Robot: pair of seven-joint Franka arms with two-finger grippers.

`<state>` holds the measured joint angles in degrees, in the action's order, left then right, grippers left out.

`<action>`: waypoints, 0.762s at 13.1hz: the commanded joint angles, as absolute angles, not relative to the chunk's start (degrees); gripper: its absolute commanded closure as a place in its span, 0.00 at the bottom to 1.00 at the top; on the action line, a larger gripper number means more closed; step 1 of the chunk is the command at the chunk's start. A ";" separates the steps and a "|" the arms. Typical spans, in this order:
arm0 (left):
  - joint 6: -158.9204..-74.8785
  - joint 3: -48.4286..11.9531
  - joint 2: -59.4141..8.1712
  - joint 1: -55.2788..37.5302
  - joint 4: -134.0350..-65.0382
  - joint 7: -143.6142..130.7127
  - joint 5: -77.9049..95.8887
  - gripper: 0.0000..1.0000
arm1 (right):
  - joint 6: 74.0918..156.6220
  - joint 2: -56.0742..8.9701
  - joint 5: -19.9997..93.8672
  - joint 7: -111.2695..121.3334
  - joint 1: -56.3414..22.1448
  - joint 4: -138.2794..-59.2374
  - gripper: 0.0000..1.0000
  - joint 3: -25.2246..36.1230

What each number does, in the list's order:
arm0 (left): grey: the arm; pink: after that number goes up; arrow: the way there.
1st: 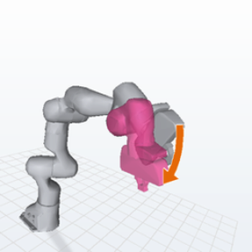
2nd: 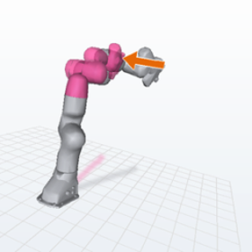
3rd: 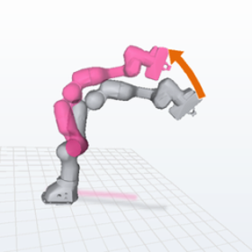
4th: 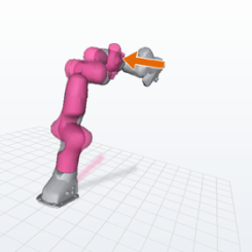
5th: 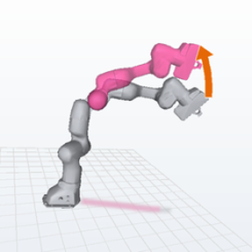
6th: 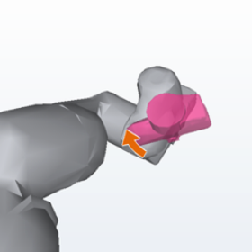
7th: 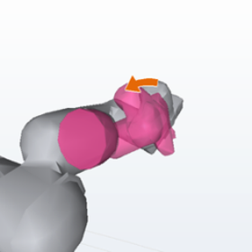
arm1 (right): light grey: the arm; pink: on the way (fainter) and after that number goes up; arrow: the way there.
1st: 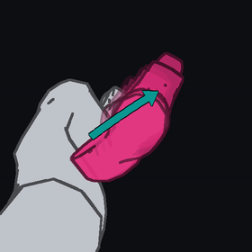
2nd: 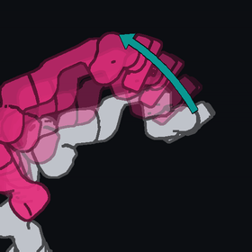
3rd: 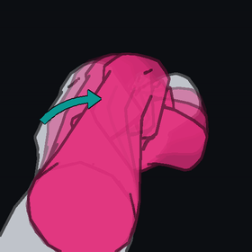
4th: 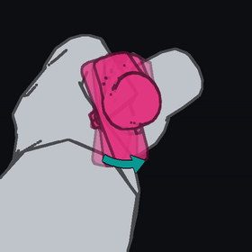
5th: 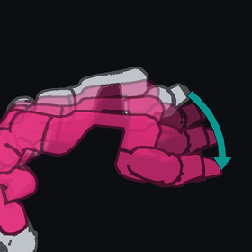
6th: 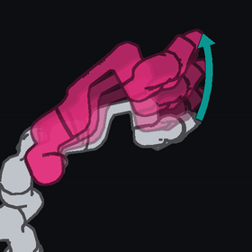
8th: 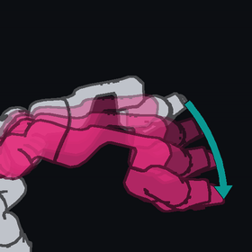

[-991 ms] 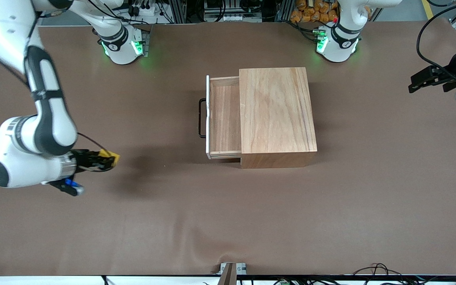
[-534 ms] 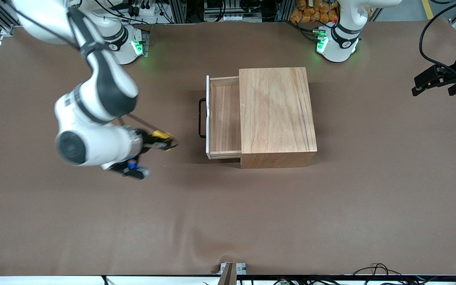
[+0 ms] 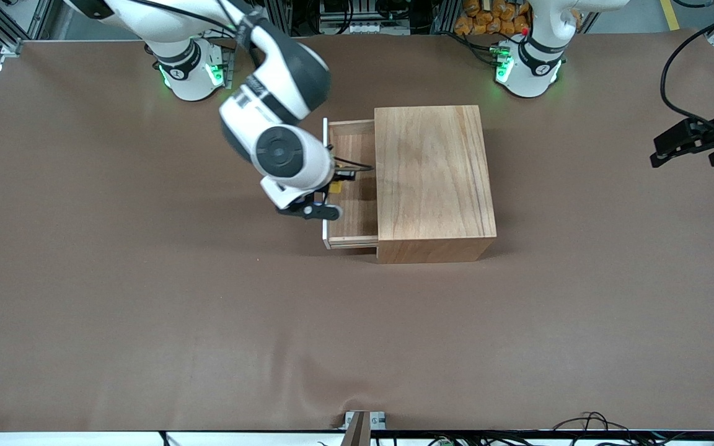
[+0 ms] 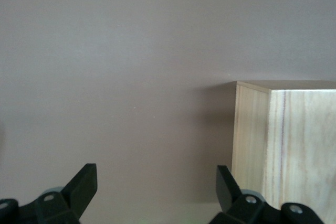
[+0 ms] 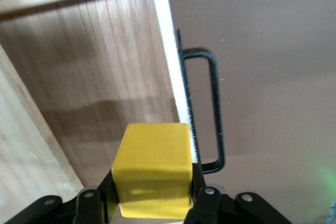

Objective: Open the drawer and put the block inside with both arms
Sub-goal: 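Carry the yellow cube with the right gripper over the open drawer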

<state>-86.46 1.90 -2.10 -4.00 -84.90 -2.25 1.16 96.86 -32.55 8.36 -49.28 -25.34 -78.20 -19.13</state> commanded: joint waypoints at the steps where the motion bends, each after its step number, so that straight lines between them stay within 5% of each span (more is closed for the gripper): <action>1: -86.13 -9.30 -2.11 7.28 -83.84 -1.32 2.29 0.00 | 98.87 -32.34 7.56 -50.71 -26.27 -80.06 1.00 -19.16; 5: -85.00 -8.18 0.44 7.73 -85.95 -1.23 2.29 0.00 | 103.71 -33.39 6.24 -50.71 -26.89 -82.09 0.98 -19.16; 7: -83.76 -8.17 0.62 8.00 -86.04 -1.23 2.29 0.00 | 103.45 -33.66 6.42 -51.41 -26.19 -81.92 0.00 -19.16; 10: -83.67 -8.17 0.70 8.61 -86.05 -1.58 2.29 0.00 | 103.10 -32.96 6.94 -51.07 -24.71 -78.94 0.00 -19.16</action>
